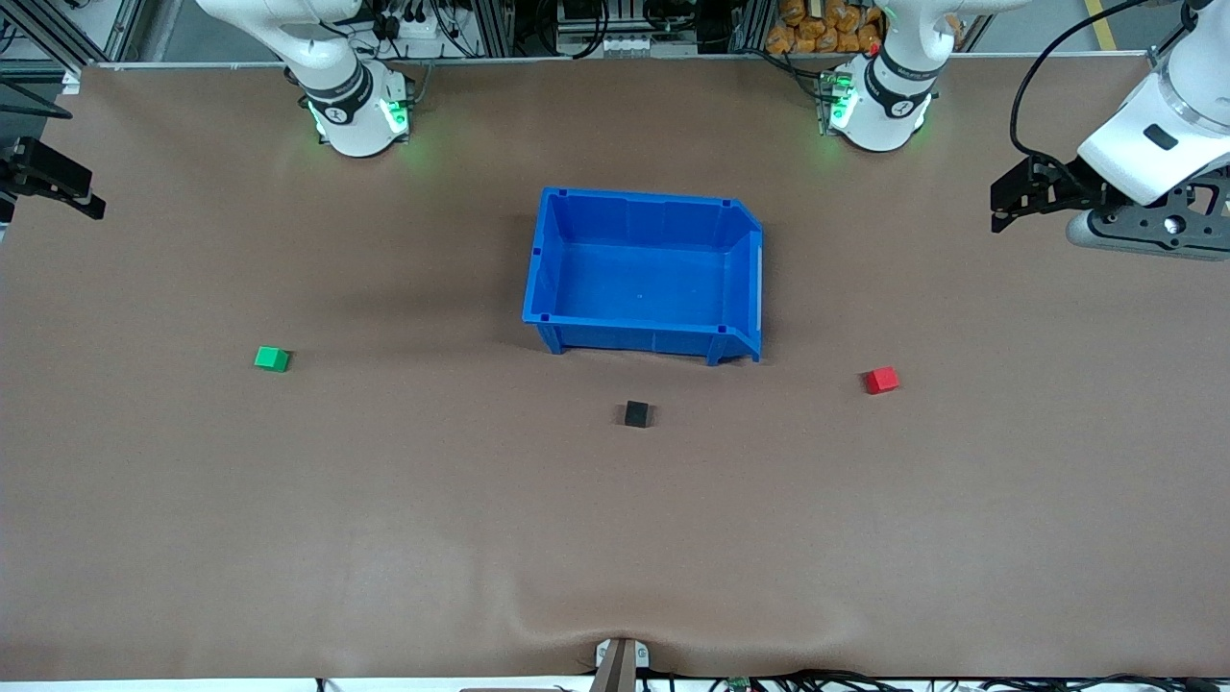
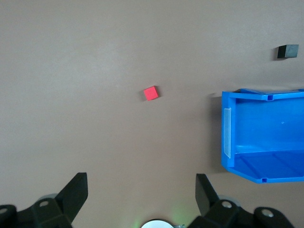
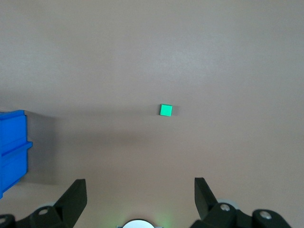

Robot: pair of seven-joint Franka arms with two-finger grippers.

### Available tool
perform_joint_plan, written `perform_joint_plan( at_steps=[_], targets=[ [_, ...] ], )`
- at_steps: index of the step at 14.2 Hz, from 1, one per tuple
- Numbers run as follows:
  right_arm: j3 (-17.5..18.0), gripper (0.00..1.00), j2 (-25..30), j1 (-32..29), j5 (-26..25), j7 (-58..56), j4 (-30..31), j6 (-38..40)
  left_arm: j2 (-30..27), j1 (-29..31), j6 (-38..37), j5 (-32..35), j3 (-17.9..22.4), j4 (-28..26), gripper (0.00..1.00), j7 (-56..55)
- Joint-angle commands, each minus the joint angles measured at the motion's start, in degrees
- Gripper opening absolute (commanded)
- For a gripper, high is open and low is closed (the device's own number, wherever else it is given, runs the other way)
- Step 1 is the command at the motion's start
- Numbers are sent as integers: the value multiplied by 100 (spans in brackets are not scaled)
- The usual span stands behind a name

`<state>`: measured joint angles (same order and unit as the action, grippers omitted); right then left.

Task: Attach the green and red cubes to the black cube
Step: 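Reach the left gripper toward the red cube while the right gripper reaches the green cube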

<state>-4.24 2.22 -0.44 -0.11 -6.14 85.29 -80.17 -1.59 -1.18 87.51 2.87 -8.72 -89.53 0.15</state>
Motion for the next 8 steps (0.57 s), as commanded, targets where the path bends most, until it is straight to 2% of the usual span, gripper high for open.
perform_joint_plan(
  at_steps=[1, 8],
  targets=[
    [28, 100, -2, -44, -94, -54, 14, 28, -8, 48, -120, -93, -15, 93, 100, 47],
    [20, 100, -20, -53, -85, -45, 14, 19, 27, 110, -120, -76, 2, 93, 100, 3]
  ],
)
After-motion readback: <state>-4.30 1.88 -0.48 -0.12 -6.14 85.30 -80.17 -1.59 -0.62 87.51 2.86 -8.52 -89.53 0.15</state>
